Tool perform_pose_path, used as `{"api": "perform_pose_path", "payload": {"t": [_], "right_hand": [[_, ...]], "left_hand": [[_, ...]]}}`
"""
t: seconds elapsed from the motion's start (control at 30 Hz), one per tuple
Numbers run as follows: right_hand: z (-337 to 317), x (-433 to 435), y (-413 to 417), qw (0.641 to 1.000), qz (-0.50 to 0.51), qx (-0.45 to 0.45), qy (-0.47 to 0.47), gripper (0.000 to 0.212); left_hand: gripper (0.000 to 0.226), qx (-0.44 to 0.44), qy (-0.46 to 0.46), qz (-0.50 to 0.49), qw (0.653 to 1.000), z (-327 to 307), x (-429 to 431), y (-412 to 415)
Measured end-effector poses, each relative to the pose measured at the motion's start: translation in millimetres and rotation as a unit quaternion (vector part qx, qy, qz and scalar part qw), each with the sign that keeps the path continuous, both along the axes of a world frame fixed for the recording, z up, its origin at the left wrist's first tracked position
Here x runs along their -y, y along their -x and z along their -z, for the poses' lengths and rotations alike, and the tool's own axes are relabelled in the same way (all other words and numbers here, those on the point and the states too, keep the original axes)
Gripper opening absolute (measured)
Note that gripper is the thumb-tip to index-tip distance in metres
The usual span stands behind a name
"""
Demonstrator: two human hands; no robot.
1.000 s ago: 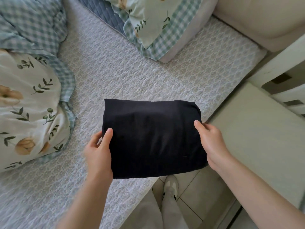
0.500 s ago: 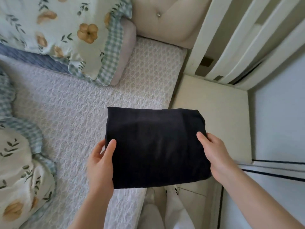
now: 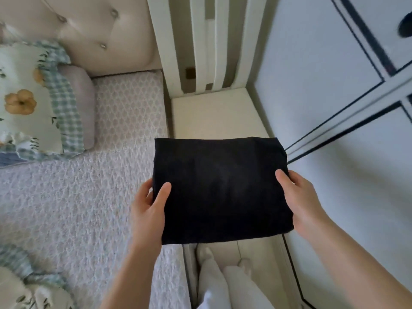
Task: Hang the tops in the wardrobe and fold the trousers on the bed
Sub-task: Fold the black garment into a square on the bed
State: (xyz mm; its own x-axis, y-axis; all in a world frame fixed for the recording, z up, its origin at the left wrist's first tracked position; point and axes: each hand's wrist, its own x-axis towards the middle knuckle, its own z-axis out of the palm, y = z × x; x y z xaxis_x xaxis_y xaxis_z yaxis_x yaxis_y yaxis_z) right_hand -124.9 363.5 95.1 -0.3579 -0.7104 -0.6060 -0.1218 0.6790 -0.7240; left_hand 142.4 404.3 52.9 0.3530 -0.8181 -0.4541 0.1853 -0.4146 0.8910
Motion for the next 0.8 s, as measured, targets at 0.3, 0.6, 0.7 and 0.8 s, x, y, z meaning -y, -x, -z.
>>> {"api": "perform_pose_path", "payload": {"t": [0.3, 0.6, 0.7, 0.8], "right_hand": [[-38.9, -75.9, 75.7, 0.996, 0.070, -0.022, 0.040, 0.017], [-70.5, -170.7, 129.2, 0.992, 0.116, -0.011, 0.057, 0.029], [-78.7, -210.8, 146.9, 0.990, 0.125, -0.009, 0.061, 0.030], [-87.2, -252.2, 162.1, 0.988, 0.136, -0.002, 0.073, 0.022]], "left_hand": [[0.011, 0.026, -0.005, 0.060, 0.998, -31.8, -20.2, 80.8], [0.008, 0.064, 0.026, 0.089, 0.994, -73.0, -87.8, 142.0], [0.006, 0.075, 0.024, 0.094, 0.992, -80.9, -122.6, 159.4], [0.006, 0.077, 0.022, 0.100, 0.992, -86.0, -156.8, 177.9]]}}
